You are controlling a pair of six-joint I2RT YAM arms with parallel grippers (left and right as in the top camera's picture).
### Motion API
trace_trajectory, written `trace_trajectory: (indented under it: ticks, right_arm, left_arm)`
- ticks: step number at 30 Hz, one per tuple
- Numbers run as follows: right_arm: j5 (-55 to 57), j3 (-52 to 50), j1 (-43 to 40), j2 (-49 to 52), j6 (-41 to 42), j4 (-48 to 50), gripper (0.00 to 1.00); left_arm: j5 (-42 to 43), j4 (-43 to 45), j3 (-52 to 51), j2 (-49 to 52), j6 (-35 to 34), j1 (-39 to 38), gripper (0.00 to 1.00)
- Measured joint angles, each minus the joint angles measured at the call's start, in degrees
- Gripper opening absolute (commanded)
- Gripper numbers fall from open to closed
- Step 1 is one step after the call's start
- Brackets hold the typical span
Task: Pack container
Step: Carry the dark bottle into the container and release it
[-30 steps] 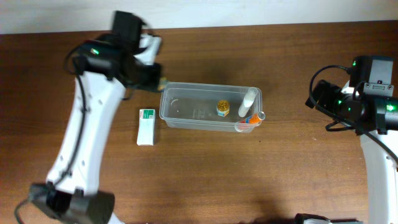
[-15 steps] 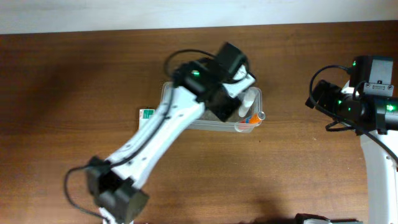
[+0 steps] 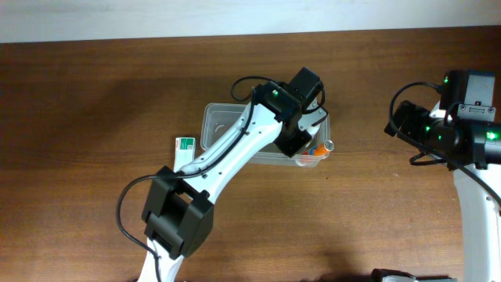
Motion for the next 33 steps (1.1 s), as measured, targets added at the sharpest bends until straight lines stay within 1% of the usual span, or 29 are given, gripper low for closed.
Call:
trace_trajectory:
  ticks: [2, 7, 8, 11, 12, 14, 18, 20, 21, 25, 29, 33]
  right_arm:
    - [0.0, 0.0, 0.0, 0.0, -0.04, -0.02, 0.98]
    - [0.0, 0.0, 0.0, 0.0, -0.04, 0.0, 0.98]
    - [0.0, 0.0, 0.0, 0.0, -0.07, 0.0, 0.98]
    - [0.0, 0.0, 0.0, 0.0, -0.02, 0.0, 0.98]
    - [0.0, 0.0, 0.0, 0.0, -0.07, 0.0, 0.98]
    - [0.0, 0.0, 0.0, 0.0, -0.07, -0.02, 0.98]
    - [0.0, 0.0, 0.0, 0.0, -0.04, 0.0, 0.98]
    - [0.0, 0.0, 0.0, 0.0, -0.04, 0.0, 0.98]
    - [0.0, 0.0, 0.0, 0.0, -0.02, 0.0, 0.98]
    - [0.0, 0.0, 0.0, 0.0, -0.04, -0.02, 0.98]
    - [0.0, 0.0, 0.0, 0.0, -0.07, -0.02, 0.98]
    - [0.0, 0.0, 0.0, 0.0, -0.07, 0.0, 0.98]
  left_arm:
    - [0.0, 0.0, 0.0, 0.48, 0.0, -0.02, 0.21]
    - [0.0, 0.44, 0.0, 1.27, 0.0, 0.0, 0.25]
    - [0.0, 0.59, 0.0, 1.4, 0.0, 0.0, 0.28]
    - [0.0, 1.07, 0.0, 1.86, 0.26, 0.0, 0.41]
    - [0.0, 1.18, 0.0, 1.97, 0.42, 0.0, 0.48]
    - [0.02, 1.4, 0.0, 1.99, 0.44, 0.0, 0.58]
    - [0.02, 1.46, 0.0, 1.99, 0.61, 0.0, 0.6]
    - [0.0, 1.46, 0.0, 1.99, 0.63, 0.0, 0.64]
    - [-0.09, 1.46, 0.0, 1.99, 0.66, 0.0, 0.7]
    - [-0.7, 1.2, 0.04, 1.99, 0.59, 0.0, 0.75]
    - [-1.38, -1.88, 1.62, 2.03, 0.61, 0.0, 0.78]
    - [-3.1, -6.86, 7.41, 2.34, 0.33, 0.0, 0.79]
